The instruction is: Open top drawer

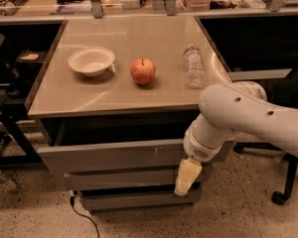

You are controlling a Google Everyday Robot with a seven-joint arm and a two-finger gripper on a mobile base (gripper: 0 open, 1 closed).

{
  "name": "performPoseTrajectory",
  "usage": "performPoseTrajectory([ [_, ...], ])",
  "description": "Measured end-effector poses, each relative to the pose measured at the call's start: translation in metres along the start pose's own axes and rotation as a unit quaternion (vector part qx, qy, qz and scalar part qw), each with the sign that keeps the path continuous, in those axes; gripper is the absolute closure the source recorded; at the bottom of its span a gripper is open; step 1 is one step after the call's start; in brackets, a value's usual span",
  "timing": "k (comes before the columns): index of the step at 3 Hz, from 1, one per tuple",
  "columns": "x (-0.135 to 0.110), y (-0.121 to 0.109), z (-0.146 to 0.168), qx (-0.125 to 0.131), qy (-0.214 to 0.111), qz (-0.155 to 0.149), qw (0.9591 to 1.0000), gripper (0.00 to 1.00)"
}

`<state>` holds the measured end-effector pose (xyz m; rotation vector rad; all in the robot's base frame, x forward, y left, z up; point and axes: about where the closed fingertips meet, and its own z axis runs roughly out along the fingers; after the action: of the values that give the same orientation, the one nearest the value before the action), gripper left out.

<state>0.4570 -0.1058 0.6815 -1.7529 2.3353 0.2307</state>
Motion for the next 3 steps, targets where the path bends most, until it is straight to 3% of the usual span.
performPoseTrajectory([
  [1,-0.009,-0.012,-0.007,0.016,-0.006,-0.007,0.9998,0.0],
  [3,-0.03,-0.017,0.018,-0.003,-0.002,-0.027,0.9996,0.0],
])
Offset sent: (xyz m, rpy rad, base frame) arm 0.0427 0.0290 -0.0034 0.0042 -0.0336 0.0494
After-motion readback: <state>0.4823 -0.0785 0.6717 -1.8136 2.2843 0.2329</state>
